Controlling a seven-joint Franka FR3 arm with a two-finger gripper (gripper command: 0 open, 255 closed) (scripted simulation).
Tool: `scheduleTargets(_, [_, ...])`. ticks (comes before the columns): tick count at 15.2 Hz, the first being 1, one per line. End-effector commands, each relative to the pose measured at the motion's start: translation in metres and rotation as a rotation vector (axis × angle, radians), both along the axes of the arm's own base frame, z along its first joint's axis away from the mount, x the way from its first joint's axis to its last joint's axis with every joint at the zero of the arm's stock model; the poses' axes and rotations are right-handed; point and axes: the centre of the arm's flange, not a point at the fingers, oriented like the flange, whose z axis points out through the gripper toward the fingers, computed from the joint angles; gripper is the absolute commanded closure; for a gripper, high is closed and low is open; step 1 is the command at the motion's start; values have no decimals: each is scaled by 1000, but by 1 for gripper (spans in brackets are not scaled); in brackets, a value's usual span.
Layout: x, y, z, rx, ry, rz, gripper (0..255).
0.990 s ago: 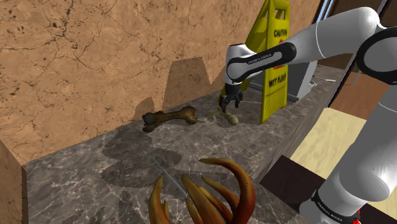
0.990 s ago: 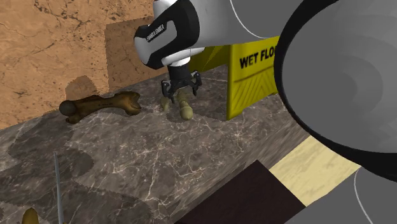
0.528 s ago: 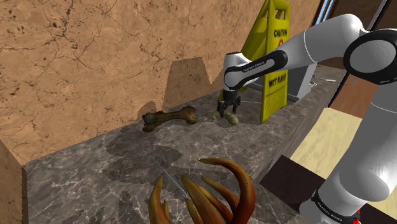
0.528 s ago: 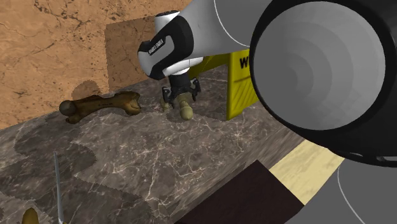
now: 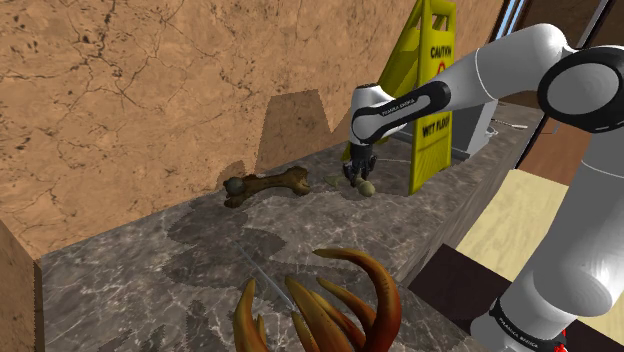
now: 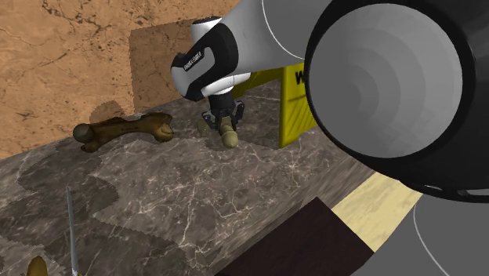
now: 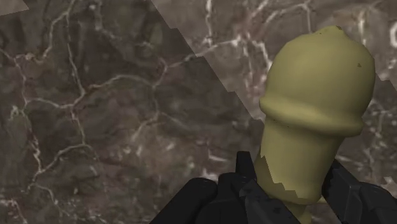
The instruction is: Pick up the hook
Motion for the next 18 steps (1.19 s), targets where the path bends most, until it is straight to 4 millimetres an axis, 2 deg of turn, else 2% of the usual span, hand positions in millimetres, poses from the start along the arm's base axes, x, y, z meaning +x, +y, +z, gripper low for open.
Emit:
scheduleTargets(1, [0,0,0,0,0,0,255])
scheduleTargets(4, [0,1,0,0,0,0,255])
scheduleTargets(18, [0,1,74,0,0,0,255])
